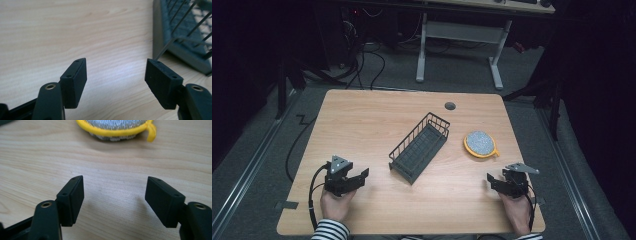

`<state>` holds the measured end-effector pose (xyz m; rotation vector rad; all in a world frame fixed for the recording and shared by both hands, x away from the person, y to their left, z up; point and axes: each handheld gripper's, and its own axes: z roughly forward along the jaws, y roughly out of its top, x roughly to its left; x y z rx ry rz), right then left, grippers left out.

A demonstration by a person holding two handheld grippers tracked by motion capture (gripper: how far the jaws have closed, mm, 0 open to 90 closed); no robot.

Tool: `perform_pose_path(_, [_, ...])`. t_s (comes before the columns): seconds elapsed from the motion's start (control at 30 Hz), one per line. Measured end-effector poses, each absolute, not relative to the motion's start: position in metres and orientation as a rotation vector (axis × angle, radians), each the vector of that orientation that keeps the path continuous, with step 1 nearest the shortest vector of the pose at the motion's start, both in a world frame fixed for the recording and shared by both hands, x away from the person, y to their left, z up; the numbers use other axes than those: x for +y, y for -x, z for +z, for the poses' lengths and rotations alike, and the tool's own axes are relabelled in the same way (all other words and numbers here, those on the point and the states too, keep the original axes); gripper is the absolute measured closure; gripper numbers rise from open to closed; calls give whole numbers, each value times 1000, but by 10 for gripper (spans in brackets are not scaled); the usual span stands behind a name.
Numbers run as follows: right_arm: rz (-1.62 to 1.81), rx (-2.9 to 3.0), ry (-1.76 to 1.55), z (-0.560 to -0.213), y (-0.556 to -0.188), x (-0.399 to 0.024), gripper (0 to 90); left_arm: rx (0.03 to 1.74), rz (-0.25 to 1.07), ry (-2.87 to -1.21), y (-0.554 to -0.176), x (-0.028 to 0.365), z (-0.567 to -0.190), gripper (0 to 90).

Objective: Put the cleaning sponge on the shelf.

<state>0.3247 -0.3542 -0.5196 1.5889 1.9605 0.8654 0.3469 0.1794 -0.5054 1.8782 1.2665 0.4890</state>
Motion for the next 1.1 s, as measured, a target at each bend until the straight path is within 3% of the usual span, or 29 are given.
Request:
perform_pose_path(0.57, [1002,1937,-1606,-490,-343,-367,387,1318,533,-1937,-351,177,-536,332])
perform_pose_path(1.1, [977,1919,-1677,-480,-407,-373,383,1322,569,-1973,-353,169,-536,281])
